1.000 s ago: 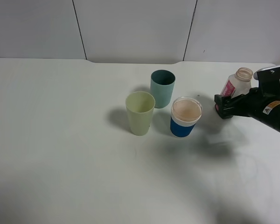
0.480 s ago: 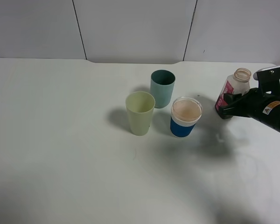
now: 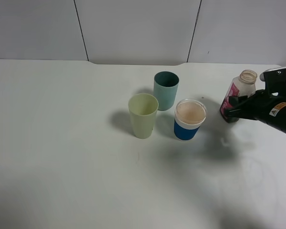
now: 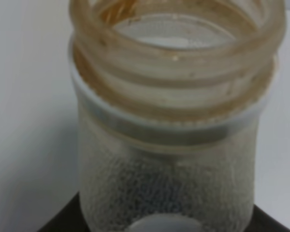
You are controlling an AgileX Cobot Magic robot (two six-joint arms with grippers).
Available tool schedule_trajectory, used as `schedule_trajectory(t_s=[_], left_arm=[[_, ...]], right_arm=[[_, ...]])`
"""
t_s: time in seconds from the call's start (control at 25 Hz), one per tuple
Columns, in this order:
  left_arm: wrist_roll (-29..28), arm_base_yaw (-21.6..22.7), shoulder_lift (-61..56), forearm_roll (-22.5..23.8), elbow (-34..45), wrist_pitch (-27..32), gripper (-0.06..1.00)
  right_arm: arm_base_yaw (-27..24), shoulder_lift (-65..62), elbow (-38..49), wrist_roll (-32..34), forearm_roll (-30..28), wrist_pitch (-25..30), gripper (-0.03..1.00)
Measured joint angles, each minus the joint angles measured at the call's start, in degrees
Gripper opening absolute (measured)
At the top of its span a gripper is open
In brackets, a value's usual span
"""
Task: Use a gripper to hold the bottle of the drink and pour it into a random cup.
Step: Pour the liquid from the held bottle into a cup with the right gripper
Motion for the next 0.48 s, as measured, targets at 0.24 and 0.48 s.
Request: schedule_trajectory(t_s=[0.24,0.48], left_arm=[[0.0,0.0,0.0,0.0,0.0,0.0,0.93],[0.0,0.0,0.0,0.0,0.0,0.0,0.93]], right_arm=[[0.0,-7.7,-3.0,9.6,-7.7,13.4,0.36],[0.0,-15.4,-9.8,29.4,-23.9,26.7,0.36]])
